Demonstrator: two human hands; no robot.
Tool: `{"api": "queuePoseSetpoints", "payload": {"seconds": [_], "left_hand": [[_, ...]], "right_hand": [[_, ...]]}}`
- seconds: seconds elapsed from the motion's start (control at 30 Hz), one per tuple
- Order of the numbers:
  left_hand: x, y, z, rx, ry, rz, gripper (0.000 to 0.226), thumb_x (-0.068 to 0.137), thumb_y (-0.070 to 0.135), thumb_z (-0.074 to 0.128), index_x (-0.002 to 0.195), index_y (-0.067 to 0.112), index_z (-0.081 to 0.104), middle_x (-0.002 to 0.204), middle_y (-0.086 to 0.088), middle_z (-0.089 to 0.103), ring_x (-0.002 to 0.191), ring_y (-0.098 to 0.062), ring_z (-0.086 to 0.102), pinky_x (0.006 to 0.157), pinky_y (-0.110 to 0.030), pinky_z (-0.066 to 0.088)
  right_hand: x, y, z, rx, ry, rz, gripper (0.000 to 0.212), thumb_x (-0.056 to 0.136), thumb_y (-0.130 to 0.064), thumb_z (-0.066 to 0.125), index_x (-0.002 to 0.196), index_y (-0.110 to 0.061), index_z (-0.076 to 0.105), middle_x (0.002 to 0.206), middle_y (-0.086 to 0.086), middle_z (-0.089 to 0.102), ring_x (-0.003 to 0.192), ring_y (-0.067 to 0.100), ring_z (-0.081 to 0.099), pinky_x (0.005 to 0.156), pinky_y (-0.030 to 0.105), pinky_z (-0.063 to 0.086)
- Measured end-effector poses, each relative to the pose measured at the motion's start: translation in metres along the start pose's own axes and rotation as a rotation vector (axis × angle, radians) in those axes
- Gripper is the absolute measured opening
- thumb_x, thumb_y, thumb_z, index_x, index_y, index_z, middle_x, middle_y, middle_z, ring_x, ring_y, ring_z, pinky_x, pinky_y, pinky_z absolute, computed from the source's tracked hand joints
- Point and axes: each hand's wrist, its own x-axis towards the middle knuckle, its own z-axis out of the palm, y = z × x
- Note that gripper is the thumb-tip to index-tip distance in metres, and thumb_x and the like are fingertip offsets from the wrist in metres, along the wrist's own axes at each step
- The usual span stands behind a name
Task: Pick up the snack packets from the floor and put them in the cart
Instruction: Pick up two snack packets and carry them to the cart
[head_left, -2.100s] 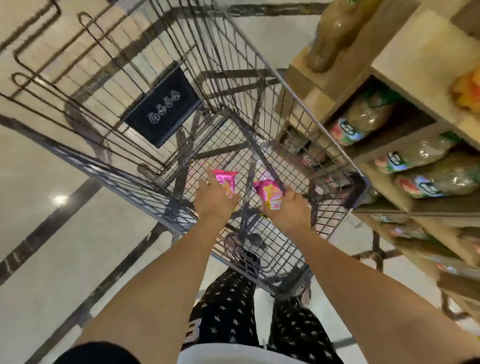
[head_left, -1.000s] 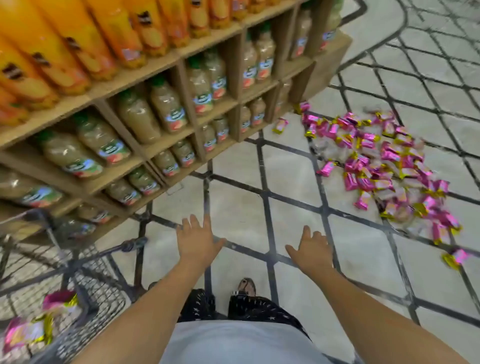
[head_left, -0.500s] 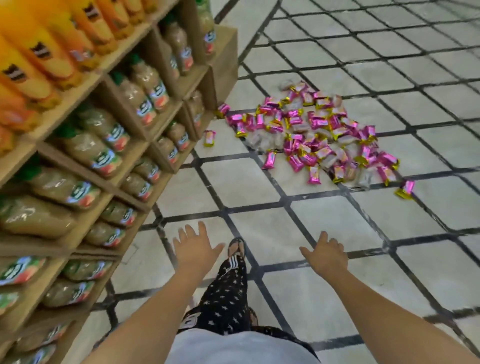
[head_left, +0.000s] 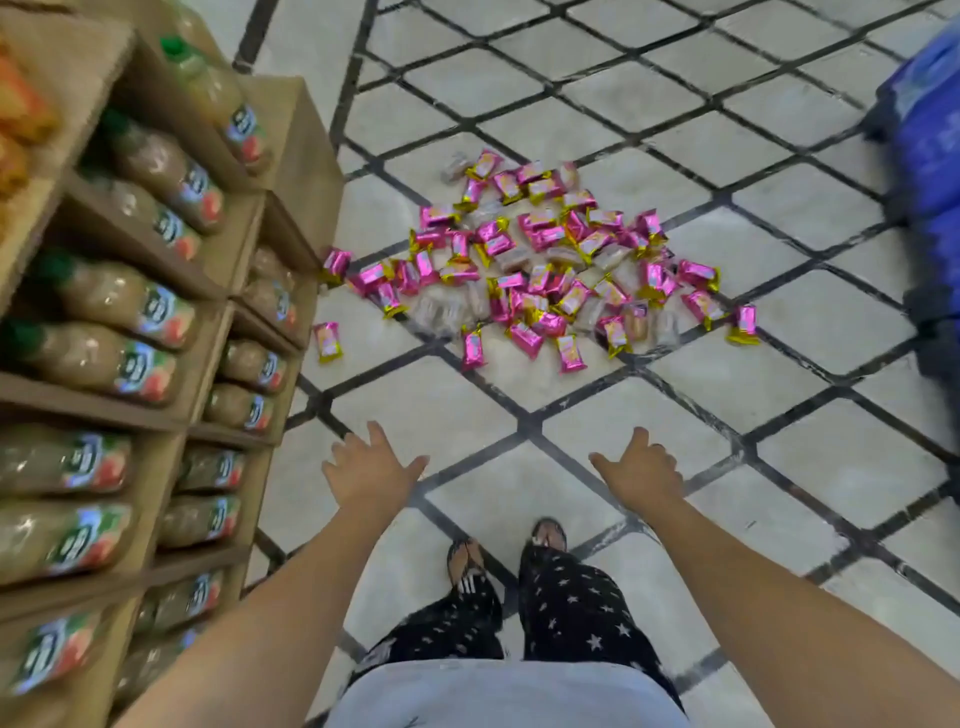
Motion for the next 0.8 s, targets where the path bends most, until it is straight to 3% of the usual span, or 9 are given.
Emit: {"api": "queuePoseSetpoints", "payload": {"seconds": [0.2,0.5,0.6,0.8], "left_hand": [[0.077,0.062,-0.046,0.043,-0.041,0.044,0.097,0.085,0.078,0.035,0.156,0.018,0.006,0.157,-0.017,0.024,0.142,-0.038,0.026,0.110,-0.049,0.032],[0.247,0.173,-0.080,0.047,-0.120,0.033,0.098,0.083,0.079,0.038,0.156,0.020,0.007,0.157,-0.016,0.025,0.142,-0.038,0.028,0.108,-0.052,0.035],[0.305,0.215,-0.065,0.049,-0.152,0.050,0.102,0.081,0.082,0.037,0.155,0.019,0.009,0.156,-0.015,0.028,0.141,-0.037,0.029,0.106,-0.052,0.039],[0.432,0.264,0.031,0.106,-0.236,-0.005,0.106,0.077,0.087,0.038,0.154,0.018,0.016,0.153,-0.016,0.033,0.138,-0.036,0.034,0.104,-0.050,0.039]], "right_hand": [[0.082,-0.016,-0.045,0.025,-0.028,0.063,0.077,0.089,-0.059,0.054,0.143,-0.010,0.028,0.133,0.020,0.046,0.122,0.038,0.044,0.093,0.043,0.040],[0.296,-0.066,-0.089,-0.074,-0.133,0.037,0.083,0.092,-0.059,0.049,0.152,-0.011,0.017,0.143,0.021,0.040,0.131,0.037,0.040,0.099,0.044,0.040],[0.367,-0.080,-0.076,-0.041,-0.146,0.055,0.076,0.091,-0.056,0.053,0.145,-0.009,0.027,0.142,0.021,0.042,0.130,0.037,0.041,0.097,0.044,0.041],[0.508,-0.089,0.023,-0.004,-0.223,0.086,0.085,0.089,-0.061,0.054,0.148,-0.009,0.021,0.144,0.024,0.038,0.131,0.040,0.038,0.099,0.048,0.039]]}}
